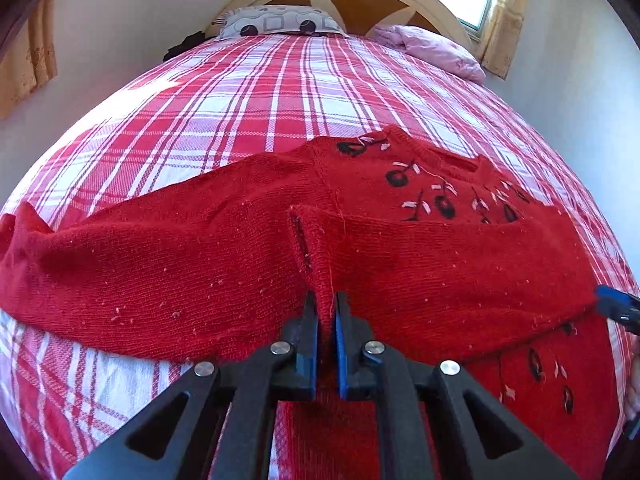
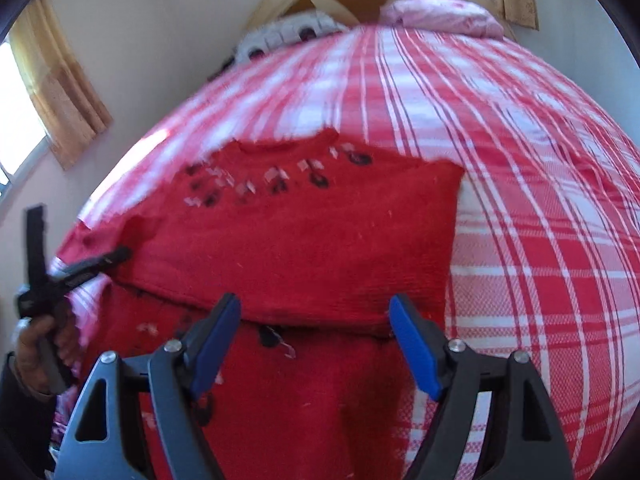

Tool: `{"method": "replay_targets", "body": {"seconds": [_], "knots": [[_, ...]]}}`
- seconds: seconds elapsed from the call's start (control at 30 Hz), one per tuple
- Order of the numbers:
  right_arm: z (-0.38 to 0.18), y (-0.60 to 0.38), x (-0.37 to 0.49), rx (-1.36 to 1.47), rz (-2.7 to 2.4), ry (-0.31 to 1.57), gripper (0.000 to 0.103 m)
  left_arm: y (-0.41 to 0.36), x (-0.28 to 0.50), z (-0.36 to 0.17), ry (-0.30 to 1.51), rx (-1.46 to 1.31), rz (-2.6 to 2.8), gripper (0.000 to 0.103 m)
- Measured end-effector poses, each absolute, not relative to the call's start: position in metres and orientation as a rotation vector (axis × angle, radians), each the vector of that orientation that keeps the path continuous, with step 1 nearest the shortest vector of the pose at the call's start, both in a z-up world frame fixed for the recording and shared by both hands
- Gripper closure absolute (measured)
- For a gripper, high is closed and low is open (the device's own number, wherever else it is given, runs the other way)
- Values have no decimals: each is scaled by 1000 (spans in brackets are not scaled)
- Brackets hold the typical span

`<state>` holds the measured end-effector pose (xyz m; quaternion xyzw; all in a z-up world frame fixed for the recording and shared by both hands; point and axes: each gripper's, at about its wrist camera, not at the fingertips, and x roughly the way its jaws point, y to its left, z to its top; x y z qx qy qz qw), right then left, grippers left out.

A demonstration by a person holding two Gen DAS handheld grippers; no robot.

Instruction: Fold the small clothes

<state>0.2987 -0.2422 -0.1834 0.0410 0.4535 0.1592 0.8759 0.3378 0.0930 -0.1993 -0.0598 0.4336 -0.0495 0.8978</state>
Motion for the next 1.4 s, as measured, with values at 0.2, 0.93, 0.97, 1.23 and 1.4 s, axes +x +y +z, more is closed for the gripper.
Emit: {"method": "replay_targets", "body": {"seconds": [0.2, 0.93, 0.97, 1.23, 1.4], "knots": [[-176, -240, 287, 41, 324, 940, 23, 97, 319, -185, 830, -73, -95, 95], [-177, -202, 285, -41, 383, 973, 20, 86, 323, -198, 859, -27, -97, 94], [-174, -199, 286, -34, 400, 962, 20, 84, 324, -202, 867, -18, -91, 94], [-207, -183, 313, -60, 369, 1023, 20, 94, 316, -204, 873, -90, -166, 54], [-205, -179, 303, -114, 363, 1005, 20, 107, 300, -186, 821, -104, -159, 30]]}}
